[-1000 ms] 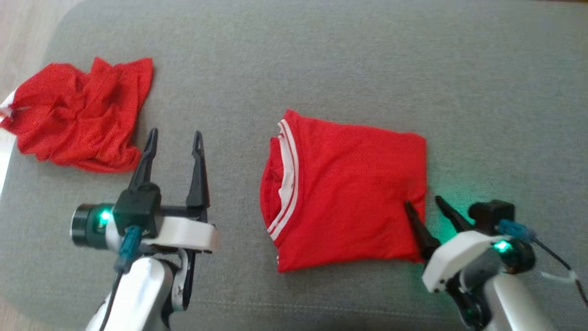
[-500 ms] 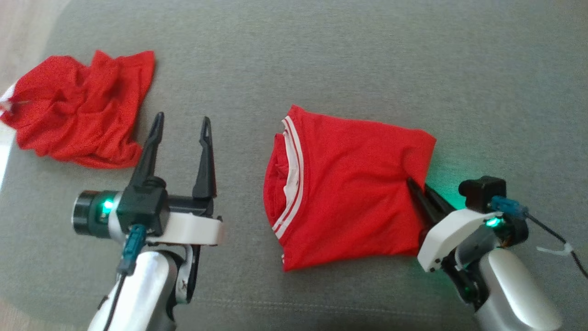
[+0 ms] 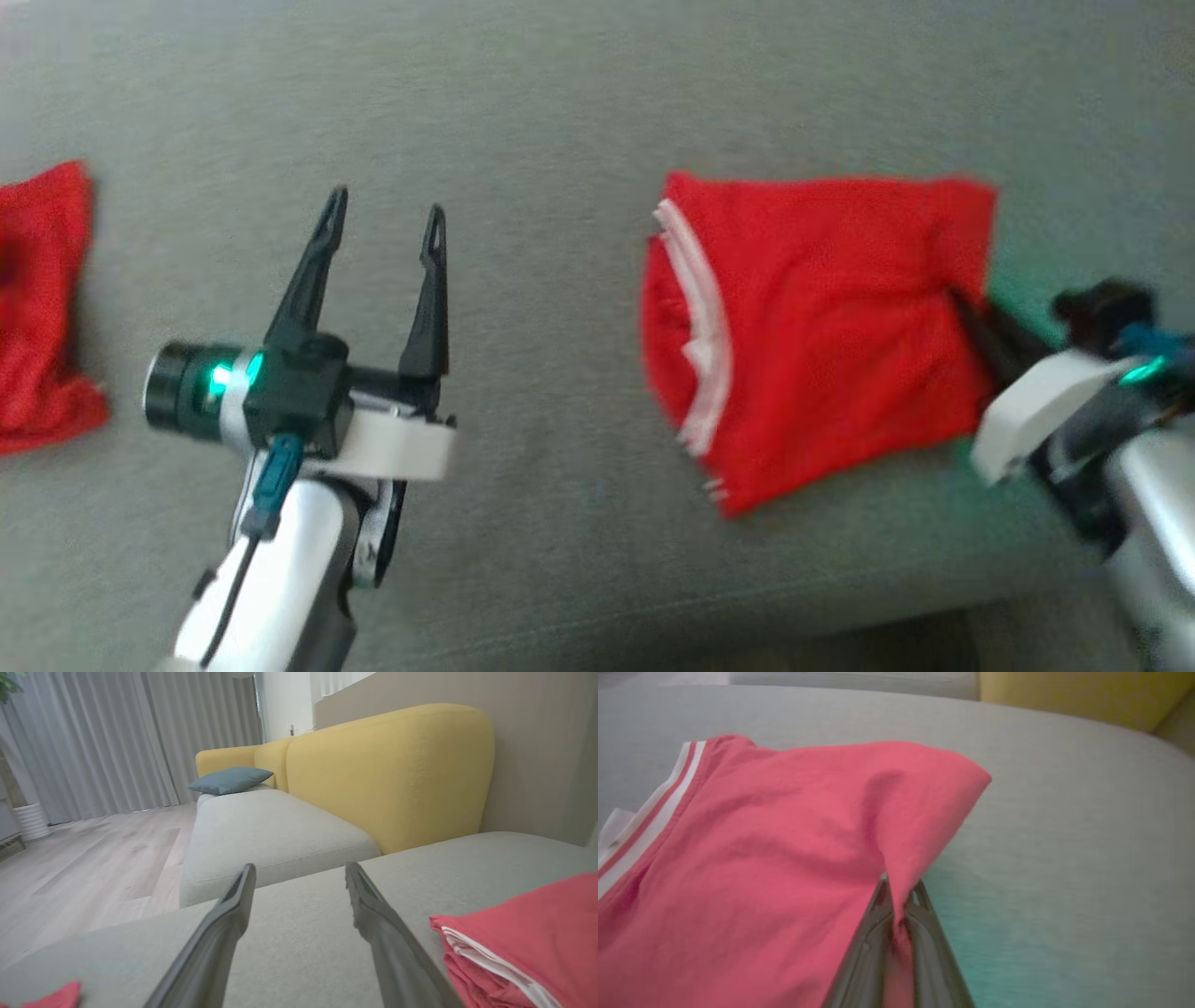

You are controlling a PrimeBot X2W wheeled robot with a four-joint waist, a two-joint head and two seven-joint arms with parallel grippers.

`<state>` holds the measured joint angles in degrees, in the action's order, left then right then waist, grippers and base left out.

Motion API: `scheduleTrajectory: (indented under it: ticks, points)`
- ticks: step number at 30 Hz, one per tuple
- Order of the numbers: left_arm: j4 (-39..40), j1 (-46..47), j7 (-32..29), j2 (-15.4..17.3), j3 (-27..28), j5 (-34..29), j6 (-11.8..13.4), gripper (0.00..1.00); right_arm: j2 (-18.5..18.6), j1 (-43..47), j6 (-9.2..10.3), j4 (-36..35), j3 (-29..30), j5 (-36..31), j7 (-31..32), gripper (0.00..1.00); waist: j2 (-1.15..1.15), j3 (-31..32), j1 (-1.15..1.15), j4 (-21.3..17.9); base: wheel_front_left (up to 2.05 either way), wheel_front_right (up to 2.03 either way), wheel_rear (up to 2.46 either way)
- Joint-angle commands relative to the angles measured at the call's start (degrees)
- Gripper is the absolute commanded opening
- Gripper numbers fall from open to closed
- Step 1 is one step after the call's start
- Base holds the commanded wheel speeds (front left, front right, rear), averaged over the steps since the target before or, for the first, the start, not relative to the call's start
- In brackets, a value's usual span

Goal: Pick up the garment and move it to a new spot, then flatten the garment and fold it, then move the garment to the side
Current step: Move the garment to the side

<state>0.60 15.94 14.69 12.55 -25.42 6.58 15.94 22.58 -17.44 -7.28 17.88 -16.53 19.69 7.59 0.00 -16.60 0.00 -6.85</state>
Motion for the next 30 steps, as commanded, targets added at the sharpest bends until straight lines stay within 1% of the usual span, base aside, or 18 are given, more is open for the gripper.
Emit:
scheduleTrajectory:
  ticks: [1, 4, 7, 12, 18, 23, 28, 29, 30]
  points:
    - [1.79, 3.15, 0.3, 0.82, 1.58, -0.59, -0.38, 1.0, 2.61, -2.58, -0.21, -1.2, 0.42, 0.5, -0.22, 0.0, 0.0, -2.22, 0.0, -4.07, 0.0, 0.0, 0.0]
    - [1.32, 5.21, 0.3, 0.67, 0.75, -1.31, -1.33, 1.0, 6.06, -6.25, -0.21, 1.16, 2.23, 0.86, -0.91, 0.0, 0.0, -3.9, 0.0, -6.39, 0.0, 0.0, 0.0]
    - [0.83, 7.21, 0.3, 0.38, -0.12, -2.0, -2.11, 1.0, 8.69, -9.94, -0.21, 4.18, 3.88, 1.02, -2.04, 0.0, 0.0, -5.5, 0.0, -8.01, 0.0, 0.0, 0.0]
    - [0.36, 10.33, 0.3, 0.01, -1.39, -2.97, -3.32, 1.0, 11.16, -14.52, -0.21, 7.36, 4.92, 1.67, -3.39, 0.0, 0.0, -7.75, 0.0, -9.02, 0.0, 0.0, 0.0]
    - [0.25, 13.28, 0.3, -0.74, -2.76, -3.95, -4.09, 1.0, 12.62, -17.9, -0.21, 11.49, 7.28, 2.23, -4.89, 0.0, 0.0, -10.65, 0.0, -8.71, 0.0, 0.0, 0.0]
    - [0.34, 15.38, 0.3, -1.31, -3.81, -4.77, -4.46, 1.0, 12.96, -19.34, -0.21, 14.46, 10.04, 2.64, -6.94, 0.0, 0.0, -13.07, 0.0, -8.06, 0.0, 0.0, 0.0]
    - [0.9, 16.26, 0.3, -1.66, -4.48, -5.14, -4.47, 1.0, 12.81, -19.8, -0.21, 17.76, 14.09, 2.44, -9.42, 0.0, 0.0, -14.69, 0.0, -7.46, 0.0, 0.0, 0.0]
    - [0.99, 16.32, 0.3, -1.7, -4.61, -5.18, -4.47, 1.0, 12.75, -19.78, -0.21, 18.4, 14.92, 2.33, -10.01, 0.1, 0.0, -14.87, 0.0, -7.37, 0.0, 0.0, 0.0]
    - [1.05, 16.37, 0.3, -1.68, -4.68, -5.17, -4.5, 1.0, 12.69, -19.79, -0.21, 19.05, 15.77, 2.27, -10.66, 0.3, 0.0, -15.02, 0.0, -7.3, 0.0, 0.0, 0.0]
